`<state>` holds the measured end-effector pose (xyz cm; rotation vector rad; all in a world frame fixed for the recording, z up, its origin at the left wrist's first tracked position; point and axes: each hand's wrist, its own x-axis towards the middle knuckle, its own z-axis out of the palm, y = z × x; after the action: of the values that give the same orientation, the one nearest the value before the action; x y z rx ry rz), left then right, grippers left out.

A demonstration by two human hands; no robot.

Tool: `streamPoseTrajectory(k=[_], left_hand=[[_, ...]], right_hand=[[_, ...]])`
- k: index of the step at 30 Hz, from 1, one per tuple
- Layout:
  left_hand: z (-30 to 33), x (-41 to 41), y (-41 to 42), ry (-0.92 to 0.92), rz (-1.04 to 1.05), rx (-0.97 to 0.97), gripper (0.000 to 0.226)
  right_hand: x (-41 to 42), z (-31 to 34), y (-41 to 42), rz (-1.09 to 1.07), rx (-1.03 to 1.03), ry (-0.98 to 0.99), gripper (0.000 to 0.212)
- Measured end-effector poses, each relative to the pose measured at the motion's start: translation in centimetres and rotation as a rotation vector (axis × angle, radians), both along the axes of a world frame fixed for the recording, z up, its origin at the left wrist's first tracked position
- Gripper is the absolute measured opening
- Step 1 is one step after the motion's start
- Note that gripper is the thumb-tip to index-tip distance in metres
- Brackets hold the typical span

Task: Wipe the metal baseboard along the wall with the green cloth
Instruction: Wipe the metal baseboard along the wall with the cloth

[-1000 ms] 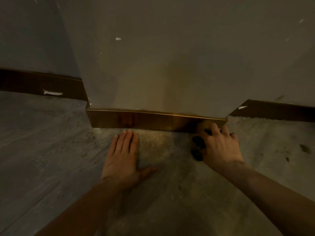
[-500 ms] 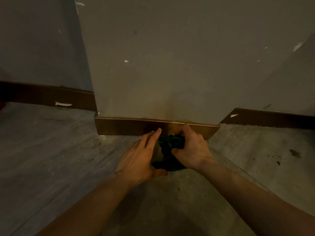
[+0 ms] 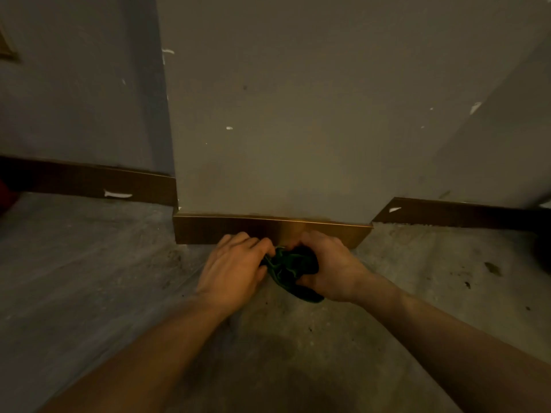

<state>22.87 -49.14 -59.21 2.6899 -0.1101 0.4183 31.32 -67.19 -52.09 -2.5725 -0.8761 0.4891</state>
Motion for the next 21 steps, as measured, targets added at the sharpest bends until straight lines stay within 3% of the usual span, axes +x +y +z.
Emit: streamPoseTrajectory(k=[9,21], left_hand=[[2.7,2.6,-2.2,-0.032,-0.079,0.014,0.018],[7.0,6.9,-4.5,-0.084,-0.140,-0.019,0.015]], right_hand=[[-0.2,1.3,-2.7,0.008,-0.032,-0.232,0.053],[2.3,6.4,-4.9,0.005,-0.133,-0.346,0.047]])
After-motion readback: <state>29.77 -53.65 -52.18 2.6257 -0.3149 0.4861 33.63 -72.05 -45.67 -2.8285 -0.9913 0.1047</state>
